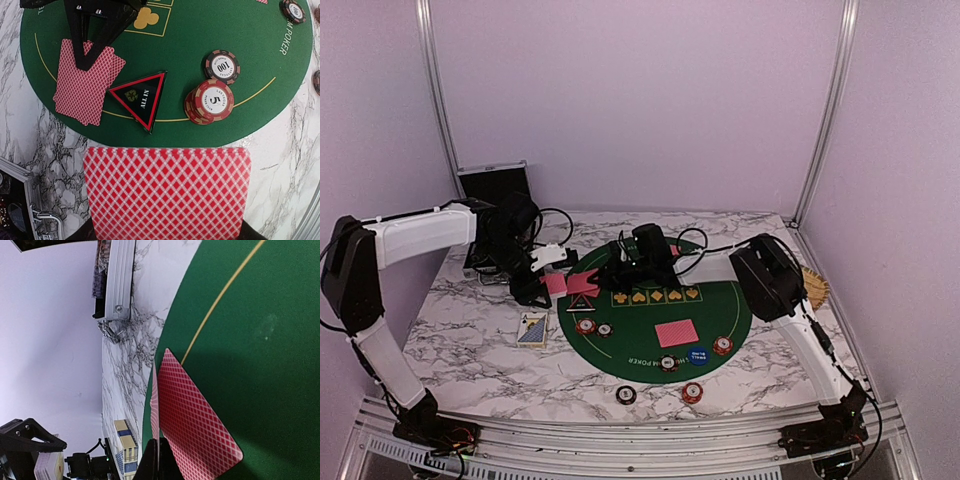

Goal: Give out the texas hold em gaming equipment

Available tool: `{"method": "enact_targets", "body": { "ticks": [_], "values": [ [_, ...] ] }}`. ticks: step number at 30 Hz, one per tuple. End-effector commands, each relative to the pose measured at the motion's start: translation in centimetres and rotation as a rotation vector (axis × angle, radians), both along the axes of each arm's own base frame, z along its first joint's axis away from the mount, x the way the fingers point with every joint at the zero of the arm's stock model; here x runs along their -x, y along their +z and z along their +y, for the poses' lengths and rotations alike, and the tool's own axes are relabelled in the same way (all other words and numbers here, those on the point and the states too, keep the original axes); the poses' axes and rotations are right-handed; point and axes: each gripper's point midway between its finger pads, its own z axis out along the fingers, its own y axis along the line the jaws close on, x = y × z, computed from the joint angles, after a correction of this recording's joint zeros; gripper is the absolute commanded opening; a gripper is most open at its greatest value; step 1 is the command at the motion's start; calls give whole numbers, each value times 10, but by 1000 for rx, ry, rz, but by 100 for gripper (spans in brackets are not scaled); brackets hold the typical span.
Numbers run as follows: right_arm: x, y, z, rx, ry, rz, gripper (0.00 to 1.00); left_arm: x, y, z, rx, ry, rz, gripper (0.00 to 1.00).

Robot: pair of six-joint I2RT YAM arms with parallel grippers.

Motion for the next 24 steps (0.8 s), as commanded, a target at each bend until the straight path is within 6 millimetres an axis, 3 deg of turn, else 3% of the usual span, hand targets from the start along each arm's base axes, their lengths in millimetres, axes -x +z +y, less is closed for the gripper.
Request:
{"method": "enact_targets", "body": {
  "ticks": [1, 5, 9, 14, 24],
  "values": [
    [-20, 20, 1, -19, -59, -45, 0, 7, 9, 0, 31, -9, -1, 0],
    [-23, 14, -1, -2, -76, -43, 0, 7, 9, -1, 35, -6, 2, 0],
    [-20, 6, -2, 20, -75, -31, 8, 6, 11, -1, 36, -5, -3, 0],
    [-13, 7, -6, 51, -70, -57, 24, 6, 10, -1, 36, -4, 2, 0],
    [-11, 34, -17, 96, -65, -150, 58, 7, 10, -3, 42, -4, 8, 0]
  ]
}}
